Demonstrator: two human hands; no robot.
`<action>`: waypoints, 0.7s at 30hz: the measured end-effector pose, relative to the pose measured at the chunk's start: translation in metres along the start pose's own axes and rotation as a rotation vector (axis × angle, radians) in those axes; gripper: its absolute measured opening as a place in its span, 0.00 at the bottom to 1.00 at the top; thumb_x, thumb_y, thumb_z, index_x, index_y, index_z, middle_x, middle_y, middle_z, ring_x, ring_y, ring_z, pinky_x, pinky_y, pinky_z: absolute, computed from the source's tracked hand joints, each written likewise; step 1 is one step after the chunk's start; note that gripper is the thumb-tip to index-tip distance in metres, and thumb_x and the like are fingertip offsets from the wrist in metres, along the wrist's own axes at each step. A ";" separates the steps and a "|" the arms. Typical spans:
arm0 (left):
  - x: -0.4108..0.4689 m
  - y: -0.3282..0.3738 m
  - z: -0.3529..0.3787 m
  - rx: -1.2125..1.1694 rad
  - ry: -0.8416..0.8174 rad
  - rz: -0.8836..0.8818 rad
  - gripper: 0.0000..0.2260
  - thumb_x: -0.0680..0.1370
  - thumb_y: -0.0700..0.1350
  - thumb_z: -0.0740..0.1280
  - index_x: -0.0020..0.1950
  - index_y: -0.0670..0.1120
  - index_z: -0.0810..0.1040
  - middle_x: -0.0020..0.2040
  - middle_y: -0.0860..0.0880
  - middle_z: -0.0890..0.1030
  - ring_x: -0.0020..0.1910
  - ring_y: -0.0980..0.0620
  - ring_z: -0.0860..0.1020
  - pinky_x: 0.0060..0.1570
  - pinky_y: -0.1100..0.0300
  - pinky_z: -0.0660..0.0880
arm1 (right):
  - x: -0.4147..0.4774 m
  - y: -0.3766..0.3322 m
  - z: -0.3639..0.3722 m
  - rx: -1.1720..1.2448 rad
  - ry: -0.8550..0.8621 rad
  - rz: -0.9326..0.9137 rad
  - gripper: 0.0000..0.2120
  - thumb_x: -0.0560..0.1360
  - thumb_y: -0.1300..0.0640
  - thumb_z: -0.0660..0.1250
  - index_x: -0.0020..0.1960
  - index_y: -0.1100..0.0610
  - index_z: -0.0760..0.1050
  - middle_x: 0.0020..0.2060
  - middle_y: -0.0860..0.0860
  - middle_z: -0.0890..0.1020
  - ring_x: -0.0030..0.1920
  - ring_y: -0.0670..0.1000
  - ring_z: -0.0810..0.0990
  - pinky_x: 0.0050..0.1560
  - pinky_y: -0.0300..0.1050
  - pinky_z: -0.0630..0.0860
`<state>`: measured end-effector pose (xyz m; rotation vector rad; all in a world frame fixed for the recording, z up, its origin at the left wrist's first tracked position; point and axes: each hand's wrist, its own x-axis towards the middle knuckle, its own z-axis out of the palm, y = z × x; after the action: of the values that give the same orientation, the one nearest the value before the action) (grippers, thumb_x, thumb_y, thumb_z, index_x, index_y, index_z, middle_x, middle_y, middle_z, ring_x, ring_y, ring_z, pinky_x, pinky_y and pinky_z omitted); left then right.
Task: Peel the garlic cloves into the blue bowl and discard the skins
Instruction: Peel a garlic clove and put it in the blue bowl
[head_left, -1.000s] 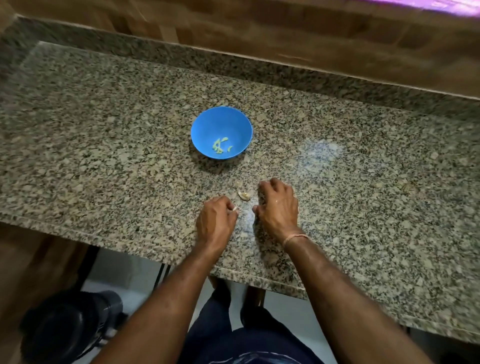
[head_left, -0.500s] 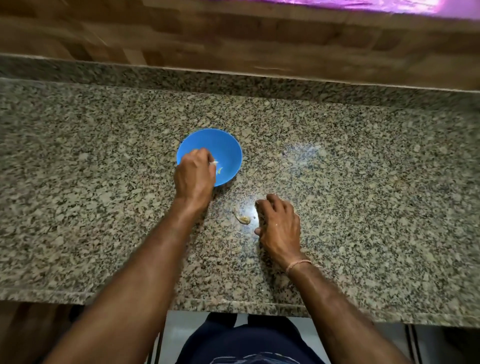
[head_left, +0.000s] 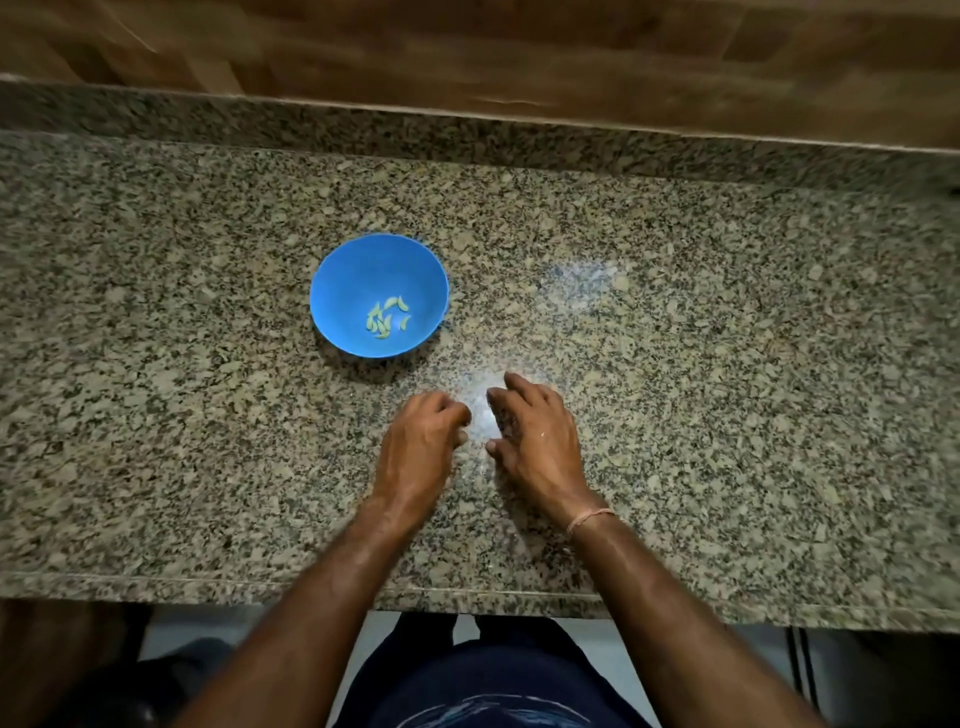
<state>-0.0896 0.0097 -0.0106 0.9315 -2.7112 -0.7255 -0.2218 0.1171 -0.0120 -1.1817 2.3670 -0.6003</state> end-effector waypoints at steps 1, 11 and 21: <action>0.000 0.003 -0.002 -0.157 0.032 -0.107 0.09 0.77 0.38 0.75 0.56 0.46 0.85 0.52 0.52 0.82 0.50 0.54 0.79 0.44 0.61 0.76 | -0.002 0.005 -0.001 0.104 0.013 0.001 0.29 0.75 0.60 0.76 0.74 0.50 0.74 0.77 0.49 0.71 0.75 0.52 0.68 0.76 0.56 0.67; 0.000 0.061 -0.021 -1.863 0.126 -0.739 0.18 0.75 0.42 0.68 0.64 0.41 0.81 0.60 0.42 0.85 0.54 0.52 0.84 0.52 0.63 0.82 | -0.020 -0.021 -0.057 0.916 0.033 0.035 0.09 0.77 0.57 0.77 0.56 0.53 0.85 0.54 0.47 0.86 0.53 0.50 0.85 0.56 0.50 0.84; -0.012 0.089 -0.031 -1.767 0.166 -0.610 0.14 0.75 0.36 0.69 0.59 0.42 0.83 0.54 0.43 0.86 0.53 0.53 0.85 0.51 0.63 0.81 | -0.031 -0.019 -0.073 0.741 0.159 -0.100 0.06 0.76 0.56 0.78 0.52 0.54 0.85 0.50 0.46 0.82 0.53 0.46 0.81 0.50 0.36 0.77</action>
<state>-0.1173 0.0657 0.0611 0.9910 -0.7069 -2.2358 -0.2329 0.1452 0.0640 -0.9212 1.9054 -1.4848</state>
